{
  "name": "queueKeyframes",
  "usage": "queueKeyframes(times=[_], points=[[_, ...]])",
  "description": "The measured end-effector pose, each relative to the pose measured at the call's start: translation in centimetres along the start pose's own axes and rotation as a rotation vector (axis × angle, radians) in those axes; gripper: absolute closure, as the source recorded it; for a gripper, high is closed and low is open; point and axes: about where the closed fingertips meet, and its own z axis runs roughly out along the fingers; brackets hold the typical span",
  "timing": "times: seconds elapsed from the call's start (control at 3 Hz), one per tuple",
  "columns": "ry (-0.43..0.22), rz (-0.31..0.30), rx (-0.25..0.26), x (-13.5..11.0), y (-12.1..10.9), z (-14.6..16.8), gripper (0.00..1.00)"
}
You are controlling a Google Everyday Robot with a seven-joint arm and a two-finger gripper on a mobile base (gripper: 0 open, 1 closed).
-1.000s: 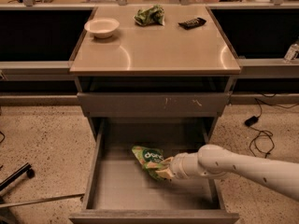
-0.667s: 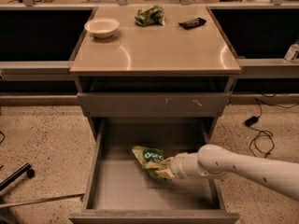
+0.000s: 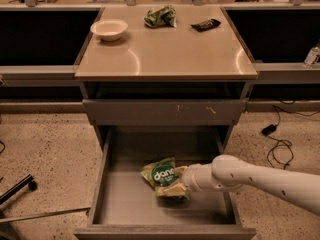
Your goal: Place green rice chip bag into middle drawer
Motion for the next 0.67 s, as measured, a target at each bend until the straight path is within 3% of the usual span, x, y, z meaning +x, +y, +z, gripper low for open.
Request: queueKeyframes(times=[0.33, 0.67], points=[[0.0, 0.0, 0.0, 0.0, 0.0, 0.01, 0.0], [0.0, 0.0, 0.0, 0.0, 0.0, 0.01, 0.0]])
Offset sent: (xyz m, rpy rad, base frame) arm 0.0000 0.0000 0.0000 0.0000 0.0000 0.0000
